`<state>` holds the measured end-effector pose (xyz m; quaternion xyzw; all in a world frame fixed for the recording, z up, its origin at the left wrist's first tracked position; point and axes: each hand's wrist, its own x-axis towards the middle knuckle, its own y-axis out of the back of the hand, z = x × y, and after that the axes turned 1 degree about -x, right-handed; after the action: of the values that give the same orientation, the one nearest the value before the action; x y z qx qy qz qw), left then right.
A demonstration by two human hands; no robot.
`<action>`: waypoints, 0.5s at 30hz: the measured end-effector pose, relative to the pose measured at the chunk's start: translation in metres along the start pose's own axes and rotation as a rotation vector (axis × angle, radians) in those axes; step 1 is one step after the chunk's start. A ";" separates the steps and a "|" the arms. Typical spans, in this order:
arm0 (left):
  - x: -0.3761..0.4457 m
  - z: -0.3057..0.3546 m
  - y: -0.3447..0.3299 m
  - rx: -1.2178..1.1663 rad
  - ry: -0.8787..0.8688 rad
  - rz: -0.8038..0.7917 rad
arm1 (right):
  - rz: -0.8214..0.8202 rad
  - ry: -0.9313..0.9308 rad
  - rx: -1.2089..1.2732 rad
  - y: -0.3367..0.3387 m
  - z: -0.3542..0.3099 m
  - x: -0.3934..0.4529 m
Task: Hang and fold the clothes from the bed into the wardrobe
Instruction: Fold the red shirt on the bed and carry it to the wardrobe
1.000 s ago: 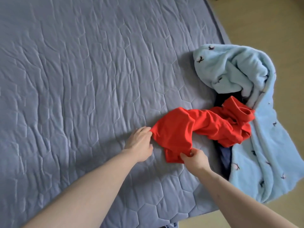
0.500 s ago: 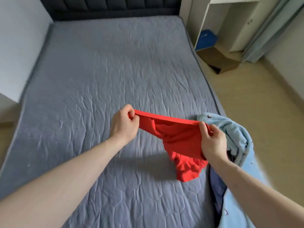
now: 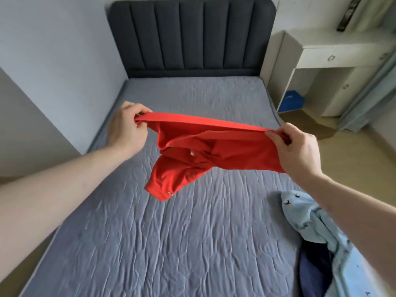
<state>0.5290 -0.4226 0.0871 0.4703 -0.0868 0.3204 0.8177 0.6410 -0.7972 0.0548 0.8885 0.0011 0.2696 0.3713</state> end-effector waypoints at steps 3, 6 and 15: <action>-0.005 -0.007 0.011 -0.085 0.121 0.039 | -0.039 0.036 -0.005 -0.008 -0.014 -0.002; -0.010 -0.014 0.017 -0.265 0.339 0.003 | -0.096 0.080 -0.029 -0.017 -0.024 -0.005; -0.012 -0.030 0.029 -0.099 0.389 -0.177 | -0.231 0.098 -0.189 -0.023 -0.034 0.011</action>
<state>0.4971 -0.3931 0.0856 0.3648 0.0988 0.3274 0.8660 0.6388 -0.7560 0.0650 0.8294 0.0962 0.2670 0.4812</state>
